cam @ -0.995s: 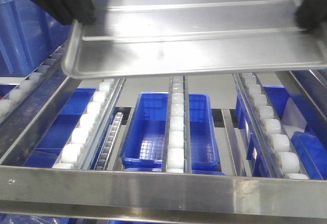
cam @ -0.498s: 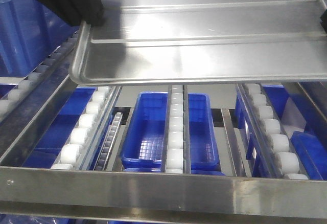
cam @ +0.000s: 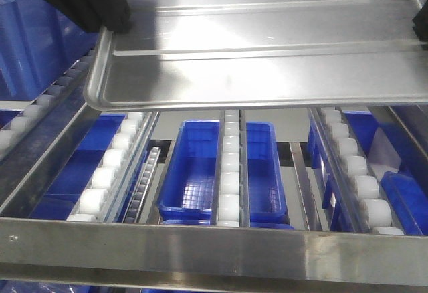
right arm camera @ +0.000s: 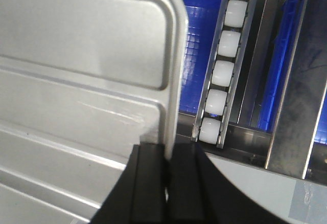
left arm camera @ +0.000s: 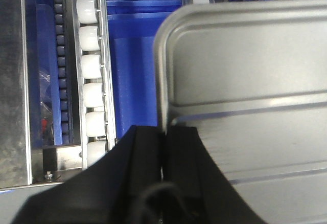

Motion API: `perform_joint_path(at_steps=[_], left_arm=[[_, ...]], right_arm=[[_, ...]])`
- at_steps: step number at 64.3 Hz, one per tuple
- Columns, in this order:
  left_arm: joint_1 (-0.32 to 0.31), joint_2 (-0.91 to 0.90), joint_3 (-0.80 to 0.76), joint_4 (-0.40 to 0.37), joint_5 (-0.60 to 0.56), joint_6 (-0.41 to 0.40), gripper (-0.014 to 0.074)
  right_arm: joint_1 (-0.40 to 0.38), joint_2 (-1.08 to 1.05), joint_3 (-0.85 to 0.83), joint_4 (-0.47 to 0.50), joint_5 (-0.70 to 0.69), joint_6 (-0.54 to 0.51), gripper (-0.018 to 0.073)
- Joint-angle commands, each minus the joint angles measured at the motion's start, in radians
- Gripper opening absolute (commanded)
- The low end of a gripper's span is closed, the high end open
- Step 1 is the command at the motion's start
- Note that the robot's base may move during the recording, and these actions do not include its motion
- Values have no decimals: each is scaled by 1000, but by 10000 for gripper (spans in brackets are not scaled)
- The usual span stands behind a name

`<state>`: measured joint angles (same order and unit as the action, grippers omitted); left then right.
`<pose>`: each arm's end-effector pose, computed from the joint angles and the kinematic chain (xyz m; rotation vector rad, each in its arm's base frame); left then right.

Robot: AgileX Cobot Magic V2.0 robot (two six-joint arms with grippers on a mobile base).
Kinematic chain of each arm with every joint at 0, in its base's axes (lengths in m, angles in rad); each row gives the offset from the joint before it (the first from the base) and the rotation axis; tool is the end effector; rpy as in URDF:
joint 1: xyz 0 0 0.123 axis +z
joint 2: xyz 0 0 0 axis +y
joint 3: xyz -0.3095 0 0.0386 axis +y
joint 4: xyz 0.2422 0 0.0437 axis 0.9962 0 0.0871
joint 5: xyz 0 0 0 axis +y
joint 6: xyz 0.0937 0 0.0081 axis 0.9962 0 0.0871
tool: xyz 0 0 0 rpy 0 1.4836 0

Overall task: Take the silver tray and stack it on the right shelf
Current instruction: 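Lift the silver tray up off the rollers with both grippers, then hold the silver tray level with both grippers while the base drives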

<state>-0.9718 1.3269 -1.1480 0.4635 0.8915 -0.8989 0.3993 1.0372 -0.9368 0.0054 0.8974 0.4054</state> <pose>0.1745 -0.1976 0.3619 0.3132 2.4166 -0.2618 0.1646 0.0699 0.3540 0.0101 2.5146 0.3436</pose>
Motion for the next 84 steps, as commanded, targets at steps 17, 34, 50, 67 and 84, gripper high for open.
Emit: perform_joint_path(at_steps=[17,34,50,67,84], left_arm=[[-3,-31,-20,82,75,20,-99],[-3,-31,-20,82,75,20,-99],[-3,-31,-20,82,75,20,-99],[-3,-31,-20,82,75,20,-99],[-3,-31,-20,82,75,20,-99]], right_arm=[[-8,-21,-27,-72,-26,-7,66],[-8,-21,-27,-72,-26,-7,66],[-8,-21,-27,-72,-26,-7,66],[-8,-21,-27,-72,-26,-7,66],[-8,-21,-27,-72,-26,-7,66]])
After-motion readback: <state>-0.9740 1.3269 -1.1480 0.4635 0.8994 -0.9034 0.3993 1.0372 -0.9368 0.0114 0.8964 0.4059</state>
